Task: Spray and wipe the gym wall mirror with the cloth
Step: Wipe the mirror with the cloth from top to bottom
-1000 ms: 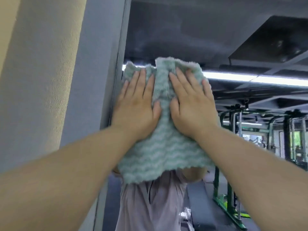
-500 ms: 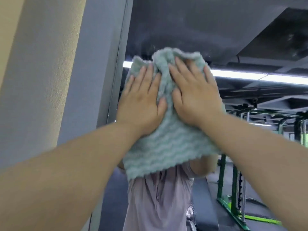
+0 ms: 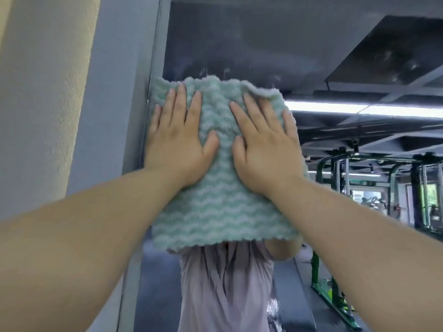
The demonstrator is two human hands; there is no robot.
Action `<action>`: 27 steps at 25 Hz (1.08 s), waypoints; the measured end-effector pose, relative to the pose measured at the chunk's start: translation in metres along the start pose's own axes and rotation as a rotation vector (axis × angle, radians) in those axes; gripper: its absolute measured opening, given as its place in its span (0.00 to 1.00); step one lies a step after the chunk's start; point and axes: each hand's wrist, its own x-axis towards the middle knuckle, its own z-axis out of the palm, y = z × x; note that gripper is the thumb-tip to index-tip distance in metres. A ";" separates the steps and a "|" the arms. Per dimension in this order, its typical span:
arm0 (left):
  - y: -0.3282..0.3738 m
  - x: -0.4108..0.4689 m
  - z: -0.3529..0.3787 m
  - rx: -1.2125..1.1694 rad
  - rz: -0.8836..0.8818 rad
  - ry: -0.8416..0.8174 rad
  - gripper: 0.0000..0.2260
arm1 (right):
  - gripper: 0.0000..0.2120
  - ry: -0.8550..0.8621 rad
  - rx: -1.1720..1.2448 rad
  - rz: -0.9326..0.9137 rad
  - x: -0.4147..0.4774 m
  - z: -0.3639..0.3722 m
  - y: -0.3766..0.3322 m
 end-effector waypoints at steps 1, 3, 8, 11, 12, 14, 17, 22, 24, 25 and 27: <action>0.002 0.017 -0.001 -0.004 -0.030 0.018 0.34 | 0.28 -0.002 0.019 0.028 0.022 -0.004 -0.001; 0.006 0.033 0.001 -0.003 -0.068 0.034 0.32 | 0.27 -0.011 0.041 0.075 0.047 -0.007 -0.002; 0.008 -0.034 0.009 -0.055 -0.067 0.044 0.34 | 0.28 -0.011 0.027 0.057 -0.029 0.005 -0.010; -0.001 -0.112 0.008 -0.038 -0.043 -0.095 0.35 | 0.29 -0.069 0.023 0.030 -0.098 0.008 -0.018; -0.006 -0.123 0.007 -0.019 -0.037 -0.128 0.36 | 0.30 -0.096 0.007 0.016 -0.111 0.010 -0.020; -0.009 -0.111 0.005 -0.012 -0.050 -0.120 0.37 | 0.31 -0.115 -0.015 0.014 -0.103 0.009 -0.022; 0.002 -0.057 0.006 -0.027 -0.149 -0.028 0.36 | 0.31 -0.096 0.017 0.065 -0.032 0.003 -0.026; 0.003 -0.049 0.010 -0.022 -0.135 0.017 0.34 | 0.29 -0.027 0.027 0.051 -0.026 0.006 -0.026; 0.004 -0.075 0.010 -0.037 -0.086 -0.005 0.35 | 0.29 -0.015 0.024 0.023 -0.069 0.007 -0.012; 0.009 -0.093 0.010 -0.037 -0.053 -0.031 0.35 | 0.29 -0.032 0.018 0.001 -0.090 0.007 -0.003; 0.027 -0.118 0.014 -0.025 -0.017 -0.066 0.36 | 0.29 -0.058 0.006 -0.042 -0.117 0.007 0.017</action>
